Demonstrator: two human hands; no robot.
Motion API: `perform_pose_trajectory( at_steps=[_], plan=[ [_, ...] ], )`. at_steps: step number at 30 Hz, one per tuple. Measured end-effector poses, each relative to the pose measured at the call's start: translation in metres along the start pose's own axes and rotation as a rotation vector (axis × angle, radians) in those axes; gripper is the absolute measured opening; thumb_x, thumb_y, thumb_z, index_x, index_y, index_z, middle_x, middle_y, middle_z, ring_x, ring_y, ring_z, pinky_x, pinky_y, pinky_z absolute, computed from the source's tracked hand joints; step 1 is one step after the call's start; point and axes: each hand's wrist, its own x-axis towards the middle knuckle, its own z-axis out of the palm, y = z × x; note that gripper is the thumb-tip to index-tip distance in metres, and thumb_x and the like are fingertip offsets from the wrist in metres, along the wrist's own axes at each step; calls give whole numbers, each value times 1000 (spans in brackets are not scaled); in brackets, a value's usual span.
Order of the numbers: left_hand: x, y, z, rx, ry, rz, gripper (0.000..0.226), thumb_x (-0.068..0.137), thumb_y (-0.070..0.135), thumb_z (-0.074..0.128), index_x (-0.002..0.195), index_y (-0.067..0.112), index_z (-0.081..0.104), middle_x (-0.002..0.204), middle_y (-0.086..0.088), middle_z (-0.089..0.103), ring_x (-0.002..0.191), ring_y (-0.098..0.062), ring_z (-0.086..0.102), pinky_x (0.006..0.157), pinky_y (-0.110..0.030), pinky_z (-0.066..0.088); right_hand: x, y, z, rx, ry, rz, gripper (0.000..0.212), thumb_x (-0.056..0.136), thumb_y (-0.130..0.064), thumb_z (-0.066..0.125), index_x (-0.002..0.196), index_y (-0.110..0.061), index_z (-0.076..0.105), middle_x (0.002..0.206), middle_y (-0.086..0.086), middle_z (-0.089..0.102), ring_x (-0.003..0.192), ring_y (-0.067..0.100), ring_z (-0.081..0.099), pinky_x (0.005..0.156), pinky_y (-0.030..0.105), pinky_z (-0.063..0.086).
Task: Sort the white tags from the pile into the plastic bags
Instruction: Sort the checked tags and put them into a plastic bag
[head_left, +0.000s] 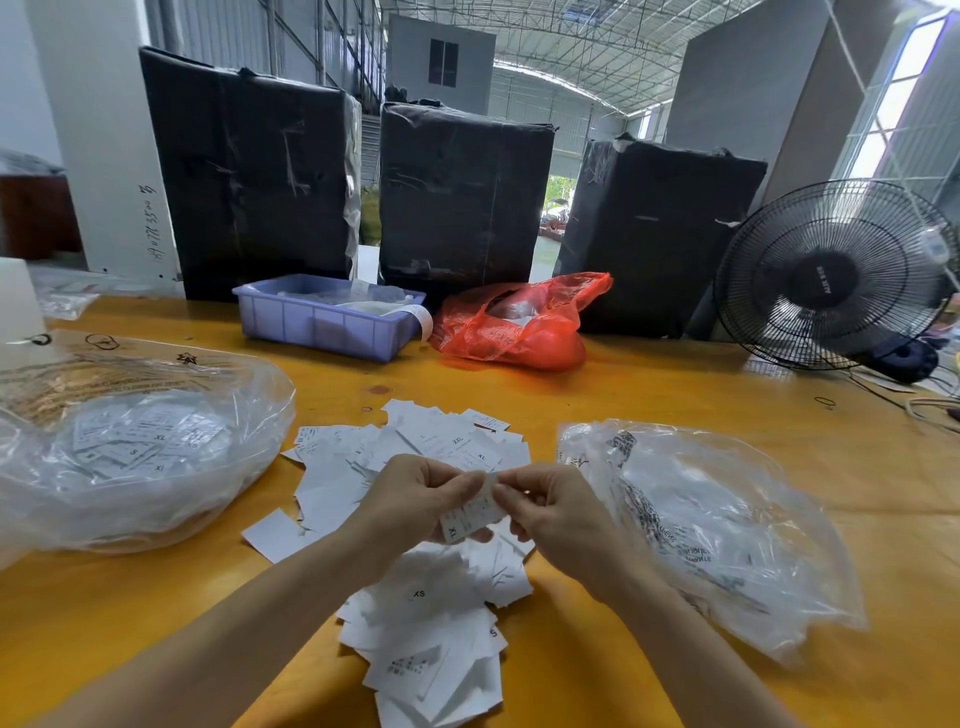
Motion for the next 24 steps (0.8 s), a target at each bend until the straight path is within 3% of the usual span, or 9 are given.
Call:
perform_pose_trajectory(
  at_steps=[3, 5, 8, 12, 16, 21, 24],
  plan=[
    [-1, -2, 4, -51, 53, -5, 22, 87, 24, 62, 86, 6, 74, 77, -11, 74, 69, -26, 72, 54, -23, 54, 0, -3, 6, -23, -14, -24, 24, 95, -11, 54, 115, -13, 66, 80, -6, 56, 61, 0, 52, 60, 15, 43],
    [0, -2, 5, -139, 122, -18, 23, 86, 25, 63, 84, 5, 74, 75, -12, 73, 68, -26, 72, 54, -22, 53, -1, -3, 7, 9, 54, -17, 35, 92, -17, 60, 126, -17, 57, 87, -3, 57, 67, 3, 55, 63, 19, 48],
    [1, 0, 8, -249, 229, -57, 23, 84, 29, 66, 86, 7, 74, 71, -7, 69, 67, -18, 68, 53, -19, 51, -2, -5, 8, 15, 146, -44, 32, 86, -20, 67, 118, -19, 61, 99, -4, 63, 77, 8, 60, 71, 23, 54],
    [0, 1, 10, -315, 221, -125, 24, 82, 37, 66, 88, 15, 75, 61, 3, 66, 65, -10, 61, 53, -19, 46, -3, -5, 14, 40, 158, -78, 27, 83, -17, 71, 109, -21, 65, 107, -5, 65, 86, 13, 63, 77, 30, 56],
    [1, 2, 9, -331, 191, -115, 20, 82, 37, 65, 87, 22, 77, 71, 2, 70, 75, -14, 60, 58, -22, 45, -2, -5, 13, 137, 170, -55, 17, 81, -13, 73, 97, -14, 69, 96, 1, 69, 78, 13, 65, 70, 25, 55],
    [1, 4, 7, -236, 99, -130, 33, 76, 41, 68, 95, 15, 75, 73, -2, 68, 75, -16, 62, 60, -23, 46, -2, -7, 13, 297, 179, -58, 9, 83, -7, 69, 84, 2, 67, 68, 5, 65, 56, 4, 59, 55, 15, 47],
    [1, 4, 4, -164, 87, -99, 31, 70, 34, 73, 86, 8, 74, 65, -4, 66, 61, -14, 56, 53, -20, 44, -3, -13, 9, 267, 200, -56, 5, 84, -7, 68, 84, -2, 67, 67, 3, 66, 56, 7, 61, 55, 18, 50]
  ],
)
